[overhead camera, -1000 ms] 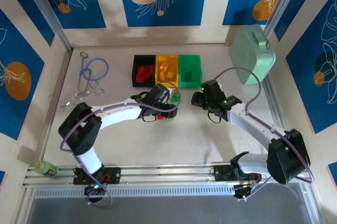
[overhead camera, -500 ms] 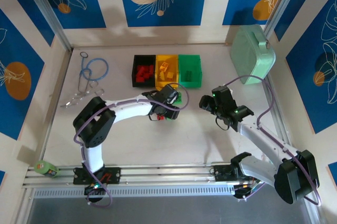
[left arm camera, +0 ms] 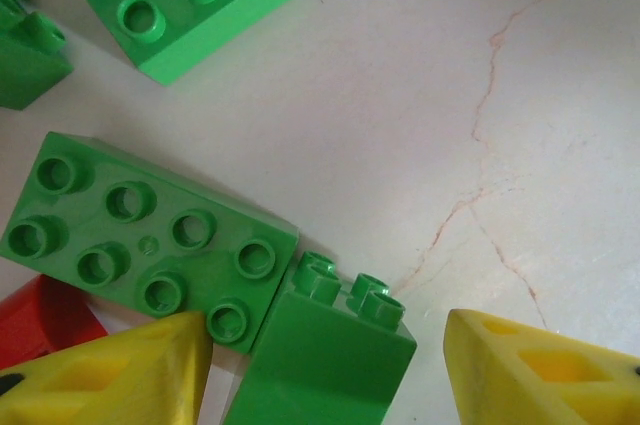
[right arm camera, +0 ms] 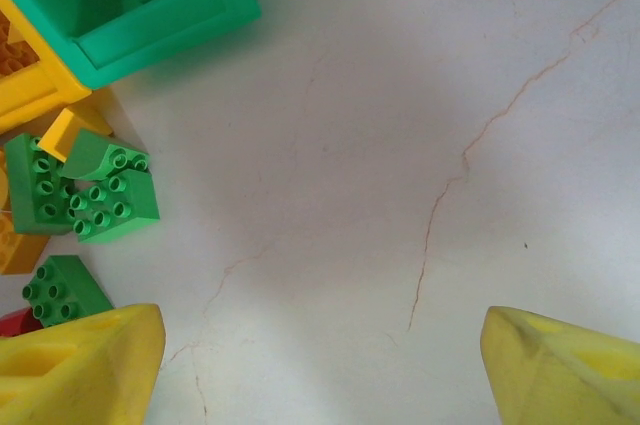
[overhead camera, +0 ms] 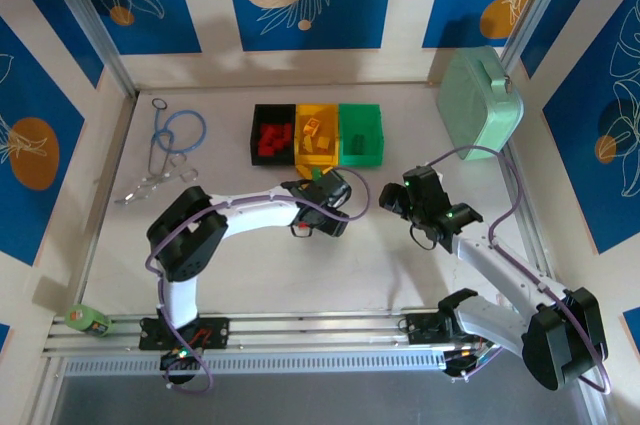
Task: Sort the legos into containers by color
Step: Pick up the lego from the center of the table.
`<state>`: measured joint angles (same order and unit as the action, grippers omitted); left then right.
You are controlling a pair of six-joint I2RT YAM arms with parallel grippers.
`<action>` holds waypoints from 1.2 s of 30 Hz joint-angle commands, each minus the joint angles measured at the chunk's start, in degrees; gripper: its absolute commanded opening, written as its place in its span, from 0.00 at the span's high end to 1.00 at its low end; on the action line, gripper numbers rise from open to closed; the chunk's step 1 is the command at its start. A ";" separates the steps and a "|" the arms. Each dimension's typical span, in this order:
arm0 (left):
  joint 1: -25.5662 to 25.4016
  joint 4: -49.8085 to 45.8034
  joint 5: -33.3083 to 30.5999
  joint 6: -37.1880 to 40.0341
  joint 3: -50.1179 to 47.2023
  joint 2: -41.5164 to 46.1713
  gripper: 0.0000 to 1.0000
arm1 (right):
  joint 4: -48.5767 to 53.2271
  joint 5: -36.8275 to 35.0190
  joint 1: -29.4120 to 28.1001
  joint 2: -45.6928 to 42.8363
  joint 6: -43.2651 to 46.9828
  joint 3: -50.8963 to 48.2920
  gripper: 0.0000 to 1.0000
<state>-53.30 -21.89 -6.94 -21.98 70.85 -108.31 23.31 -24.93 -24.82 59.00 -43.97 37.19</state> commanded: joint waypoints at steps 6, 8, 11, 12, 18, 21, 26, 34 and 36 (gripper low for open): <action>-1.06 -4.03 -1.30 0.43 2.33 -2.62 0.42 | -0.55 0.83 0.89 -2.48 -1.00 -1.63 0.17; -1.39 -4.64 -1.71 0.51 2.61 -2.39 0.43 | -0.55 1.06 1.14 -2.66 -1.11 -1.99 0.17; -2.05 -5.24 -1.85 0.29 2.76 -2.30 0.46 | -0.72 1.16 1.26 -3.10 -1.39 -2.53 0.18; -2.24 -5.43 -2.01 0.19 2.67 -2.25 0.46 | -0.82 1.12 1.33 -3.32 -1.47 -2.66 0.18; -3.35 -5.81 -2.51 -0.52 1.31 -1.42 0.46 | -0.90 1.59 1.96 -4.02 -1.47 -3.67 0.18; -3.30 -5.84 -2.68 -0.68 0.35 -0.91 0.46 | -1.25 1.93 2.23 -4.32 -1.55 -4.20 0.18; -3.30 -5.35 -2.78 -0.52 -0.38 -0.62 0.49 | -1.75 2.47 2.36 -4.29 -1.82 -4.49 0.18; -3.30 -5.61 -2.87 -0.48 1.11 -0.59 0.60 | -1.43 2.42 2.49 -4.60 -1.65 -4.24 0.18; -3.22 -5.88 -3.08 -0.26 2.25 -0.42 0.61 | -1.40 2.28 2.58 -4.83 -1.56 -4.17 0.18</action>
<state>-56.18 -25.85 -9.15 -22.37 71.53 -109.58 22.09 -23.33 -22.57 55.55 -44.64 33.30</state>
